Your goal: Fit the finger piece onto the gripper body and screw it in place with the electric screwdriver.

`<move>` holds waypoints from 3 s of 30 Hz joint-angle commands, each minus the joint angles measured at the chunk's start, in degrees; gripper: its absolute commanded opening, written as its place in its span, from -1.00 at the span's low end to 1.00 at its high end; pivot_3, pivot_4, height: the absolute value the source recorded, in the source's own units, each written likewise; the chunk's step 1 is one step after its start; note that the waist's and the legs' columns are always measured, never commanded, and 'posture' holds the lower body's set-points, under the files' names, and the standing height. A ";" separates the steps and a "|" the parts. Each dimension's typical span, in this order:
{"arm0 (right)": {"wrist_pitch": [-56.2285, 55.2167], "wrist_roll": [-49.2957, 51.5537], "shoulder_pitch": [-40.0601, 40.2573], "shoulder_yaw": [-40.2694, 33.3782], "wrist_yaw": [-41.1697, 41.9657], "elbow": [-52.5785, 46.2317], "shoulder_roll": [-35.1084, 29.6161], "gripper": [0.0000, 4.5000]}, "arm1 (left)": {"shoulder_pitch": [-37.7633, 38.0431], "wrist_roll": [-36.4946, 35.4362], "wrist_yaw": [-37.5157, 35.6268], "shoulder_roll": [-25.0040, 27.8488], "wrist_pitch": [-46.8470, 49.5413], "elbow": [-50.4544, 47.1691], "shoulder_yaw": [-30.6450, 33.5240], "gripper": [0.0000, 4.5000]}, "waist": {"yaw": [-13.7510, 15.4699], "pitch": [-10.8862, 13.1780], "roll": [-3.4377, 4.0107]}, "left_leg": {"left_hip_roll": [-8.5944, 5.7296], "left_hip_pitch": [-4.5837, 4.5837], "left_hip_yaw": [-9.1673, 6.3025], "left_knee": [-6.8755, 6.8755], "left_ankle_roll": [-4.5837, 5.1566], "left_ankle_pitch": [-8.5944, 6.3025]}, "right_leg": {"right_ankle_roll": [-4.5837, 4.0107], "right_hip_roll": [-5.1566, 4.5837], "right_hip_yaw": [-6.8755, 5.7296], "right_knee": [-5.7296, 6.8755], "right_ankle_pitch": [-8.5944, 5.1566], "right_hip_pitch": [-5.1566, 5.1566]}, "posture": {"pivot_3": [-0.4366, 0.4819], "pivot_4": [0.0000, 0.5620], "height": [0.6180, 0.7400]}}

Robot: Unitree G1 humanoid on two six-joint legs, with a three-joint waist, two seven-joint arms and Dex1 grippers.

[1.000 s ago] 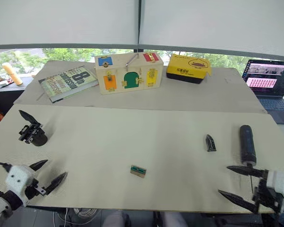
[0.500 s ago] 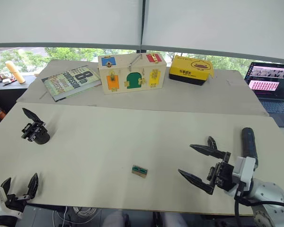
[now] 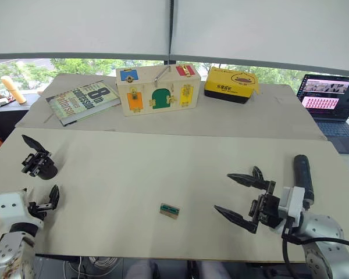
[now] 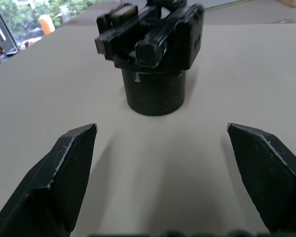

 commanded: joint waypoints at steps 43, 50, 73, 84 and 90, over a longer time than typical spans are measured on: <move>-6.62 -1.20 9.47 -5.67 -0.22 -1.39 -3.98 1.00 | -16.30 3.86 -17.15 -1.71 -3.61 -13.78 -32.52 0.02 | 0.17 -0.14 0.31 | -0.09 -0.17 -0.15 0.09 -0.01 -0.02 | -0.05 -0.49 -0.66 -0.04 0.07 0.02 | -0.05 -0.47 1.00; -7.21 -2.22 11.62 -6.47 -1.62 -2.67 -3.65 1.00 | -19.78 8.92 -19.35 -4.88 -4.55 -8.28 -41.24 0.02 | 0.12 -0.12 0.33 | -0.10 -0.14 -0.13 0.12 0.30 -0.16 | -0.07 0.02 -0.60 -0.01 0.07 0.03 | -0.05 -0.47 1.00; -7.04 -2.91 14.82 -7.31 -2.53 -4.65 -4.20 1.00 | -18.81 12.00 -23.33 -5.05 -4.18 1.73 -44.09 0.84 | 0.10 -0.35 0.79 | -0.04 -0.13 -0.15 0.24 0.49 -0.26 | -0.04 -0.01 -0.54 -0.02 0.06 0.07 | -0.05 -0.47 1.00; -6.31 -2.54 13.78 -6.89 -2.37 -4.47 -4.72 1.00 | -21.35 5.04 -35.20 2.25 -2.52 3.90 -39.64 0.99 | 0.05 -0.37 0.81 | -0.02 -0.09 -0.15 0.24 0.47 -0.25 | -0.05 0.03 -0.59 0.01 0.04 0.07 | -0.05 -0.47 1.00; -6.27 -2.76 14.41 -6.56 -2.68 -4.74 -4.41 1.00 | -28.28 2.24 -46.39 4.89 -5.15 12.16 -38.76 0.99 | 0.26 -0.36 0.81 | -0.05 -0.15 -0.15 0.28 0.46 -0.24 | -0.05 0.03 -0.65 -0.01 0.04 0.07 | -0.05 -0.47 1.00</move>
